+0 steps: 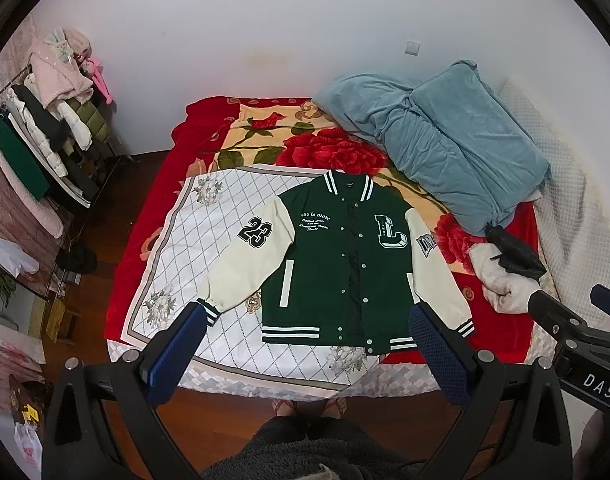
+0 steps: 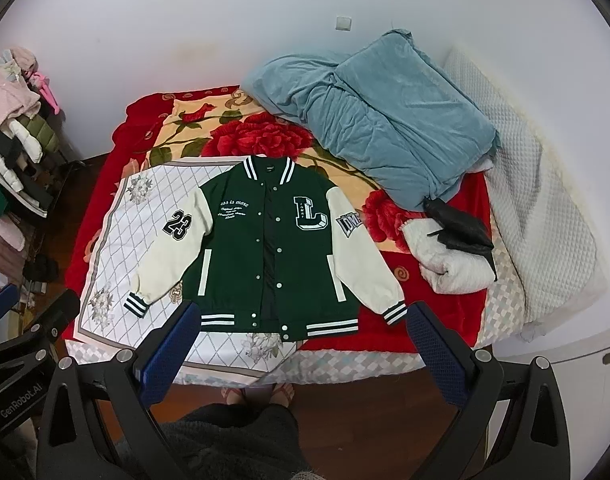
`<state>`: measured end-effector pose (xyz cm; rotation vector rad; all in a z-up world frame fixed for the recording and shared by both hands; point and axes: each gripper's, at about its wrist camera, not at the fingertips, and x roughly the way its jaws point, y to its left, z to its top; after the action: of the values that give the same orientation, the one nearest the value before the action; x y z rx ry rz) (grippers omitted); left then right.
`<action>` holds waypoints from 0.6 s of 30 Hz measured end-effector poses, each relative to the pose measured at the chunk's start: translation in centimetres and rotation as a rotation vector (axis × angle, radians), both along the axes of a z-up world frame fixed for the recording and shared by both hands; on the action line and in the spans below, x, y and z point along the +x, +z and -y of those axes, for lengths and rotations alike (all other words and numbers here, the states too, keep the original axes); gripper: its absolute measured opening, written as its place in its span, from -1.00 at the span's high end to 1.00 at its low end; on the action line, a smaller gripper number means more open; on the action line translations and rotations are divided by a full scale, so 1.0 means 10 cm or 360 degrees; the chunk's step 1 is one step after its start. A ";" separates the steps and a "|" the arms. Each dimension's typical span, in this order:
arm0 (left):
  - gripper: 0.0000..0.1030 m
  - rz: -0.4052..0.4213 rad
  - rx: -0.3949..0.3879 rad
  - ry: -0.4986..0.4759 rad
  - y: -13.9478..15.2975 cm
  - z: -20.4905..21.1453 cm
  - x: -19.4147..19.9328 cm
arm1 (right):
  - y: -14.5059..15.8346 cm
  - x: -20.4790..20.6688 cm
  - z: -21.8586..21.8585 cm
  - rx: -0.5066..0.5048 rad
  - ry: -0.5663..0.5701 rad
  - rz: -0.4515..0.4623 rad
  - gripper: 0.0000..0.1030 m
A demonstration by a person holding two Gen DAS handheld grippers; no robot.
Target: Fold large clothes
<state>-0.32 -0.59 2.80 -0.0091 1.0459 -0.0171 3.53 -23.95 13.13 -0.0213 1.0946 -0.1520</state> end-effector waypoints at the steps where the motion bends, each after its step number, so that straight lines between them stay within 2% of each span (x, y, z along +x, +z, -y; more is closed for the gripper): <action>1: -1.00 0.0001 0.0000 0.0000 0.01 0.01 0.00 | 0.00 0.00 0.00 0.0001 -0.0001 0.0001 -1.00; 18: -1.00 0.0007 -0.0011 -0.0007 0.04 0.03 -0.04 | -0.01 -0.04 0.02 0.0001 -0.0005 0.0006 -1.00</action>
<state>-0.67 -0.91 3.18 -0.0130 1.0413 -0.0245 3.13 -24.17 12.99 -0.0187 1.0910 -0.1543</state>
